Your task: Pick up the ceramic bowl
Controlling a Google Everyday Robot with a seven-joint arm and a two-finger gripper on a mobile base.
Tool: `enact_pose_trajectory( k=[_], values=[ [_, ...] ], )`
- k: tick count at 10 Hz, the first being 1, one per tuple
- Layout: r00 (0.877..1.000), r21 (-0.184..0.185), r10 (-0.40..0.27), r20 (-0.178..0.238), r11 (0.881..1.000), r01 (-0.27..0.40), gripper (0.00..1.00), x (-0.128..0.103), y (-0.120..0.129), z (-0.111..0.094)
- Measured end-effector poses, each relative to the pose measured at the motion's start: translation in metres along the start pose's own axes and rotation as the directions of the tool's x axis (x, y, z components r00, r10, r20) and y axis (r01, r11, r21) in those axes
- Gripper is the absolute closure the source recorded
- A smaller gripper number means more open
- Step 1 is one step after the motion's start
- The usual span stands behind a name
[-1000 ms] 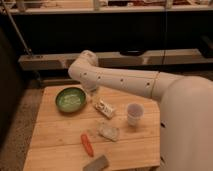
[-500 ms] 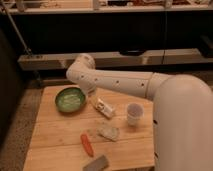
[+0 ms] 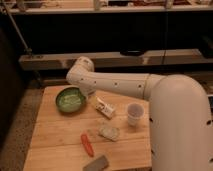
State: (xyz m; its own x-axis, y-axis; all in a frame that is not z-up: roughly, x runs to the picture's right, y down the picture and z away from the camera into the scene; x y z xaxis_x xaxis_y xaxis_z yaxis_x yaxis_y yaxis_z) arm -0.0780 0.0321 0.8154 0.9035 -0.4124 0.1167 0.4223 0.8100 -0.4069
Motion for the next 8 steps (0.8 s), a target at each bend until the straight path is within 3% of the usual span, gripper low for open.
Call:
enact_pose_trajectory(
  k=[8],
  values=[
    [0.997, 0.022, -0.069, -0.02, 0.997, 0.069, 0.17, -0.017, 0.002, 0.016]
  ],
)
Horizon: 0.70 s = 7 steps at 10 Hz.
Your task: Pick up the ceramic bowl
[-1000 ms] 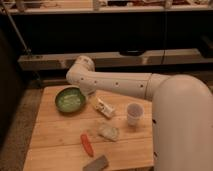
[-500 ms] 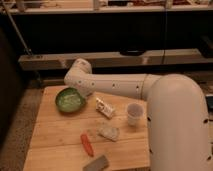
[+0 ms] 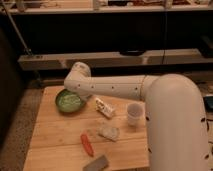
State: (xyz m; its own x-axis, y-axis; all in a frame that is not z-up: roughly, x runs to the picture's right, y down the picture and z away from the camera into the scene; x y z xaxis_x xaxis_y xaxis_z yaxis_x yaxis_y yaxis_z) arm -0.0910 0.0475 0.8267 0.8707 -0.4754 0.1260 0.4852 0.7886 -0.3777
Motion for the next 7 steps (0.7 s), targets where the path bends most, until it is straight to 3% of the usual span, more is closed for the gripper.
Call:
enact_pose_trajectory(
  k=[7],
  values=[
    [0.999, 0.022, -0.051, -0.009, 0.998, 0.051, 0.17, -0.0067, 0.0025, 0.0072]
  ],
)
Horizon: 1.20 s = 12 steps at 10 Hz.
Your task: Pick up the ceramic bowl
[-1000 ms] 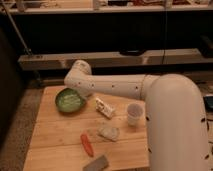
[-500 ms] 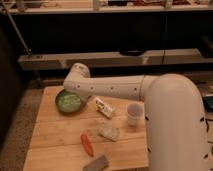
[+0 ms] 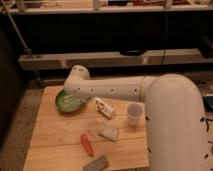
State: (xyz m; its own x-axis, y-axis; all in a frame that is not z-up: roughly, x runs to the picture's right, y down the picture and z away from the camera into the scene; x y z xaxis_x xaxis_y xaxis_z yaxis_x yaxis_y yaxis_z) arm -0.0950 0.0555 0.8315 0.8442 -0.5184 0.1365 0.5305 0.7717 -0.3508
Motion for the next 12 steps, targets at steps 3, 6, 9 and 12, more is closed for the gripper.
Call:
enact_pose_trajectory(
  k=[3, 6, 9, 12],
  values=[
    [1.0, 0.01, -0.019, 0.0, 1.0, 0.019, 0.17, -0.001, 0.002, 0.002],
    [0.999, 0.036, -0.039, 0.025, 0.999, 0.038, 0.17, -0.003, -0.001, 0.0],
    [0.957, 0.189, -0.11, 0.27, 0.98, 0.059, 0.17, -0.007, -0.019, -0.012],
    [0.905, 0.267, -0.177, 0.388, 0.961, 0.074, 0.17, -0.022, -0.03, -0.013]
  ],
)
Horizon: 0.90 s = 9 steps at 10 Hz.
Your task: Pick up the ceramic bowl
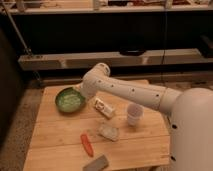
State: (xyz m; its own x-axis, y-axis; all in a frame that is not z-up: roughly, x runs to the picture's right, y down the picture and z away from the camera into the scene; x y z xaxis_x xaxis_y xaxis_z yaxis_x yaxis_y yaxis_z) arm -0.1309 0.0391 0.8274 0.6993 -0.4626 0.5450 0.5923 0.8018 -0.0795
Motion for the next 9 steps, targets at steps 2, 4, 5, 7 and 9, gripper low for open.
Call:
enact_pose_trajectory(
  k=[2, 4, 5, 7, 9],
  values=[
    [1.0, -0.003, -0.007, 0.017, 1.0, 0.007, 0.17, 0.005, 0.012, 0.02],
    [1.0, 0.024, -0.007, 0.009, 1.0, 0.006, 0.17, 0.019, 0.022, 0.032],
    [1.0, 0.045, -0.005, 0.013, 0.999, 0.004, 0.17, 0.022, 0.022, 0.034],
    [0.998, 0.218, -0.029, 0.053, 0.976, 0.017, 0.17, 0.026, 0.007, 0.026],
    [0.99, 0.351, -0.115, 0.081, 0.933, 0.08, 0.17, 0.024, -0.016, 0.01]
  ],
)
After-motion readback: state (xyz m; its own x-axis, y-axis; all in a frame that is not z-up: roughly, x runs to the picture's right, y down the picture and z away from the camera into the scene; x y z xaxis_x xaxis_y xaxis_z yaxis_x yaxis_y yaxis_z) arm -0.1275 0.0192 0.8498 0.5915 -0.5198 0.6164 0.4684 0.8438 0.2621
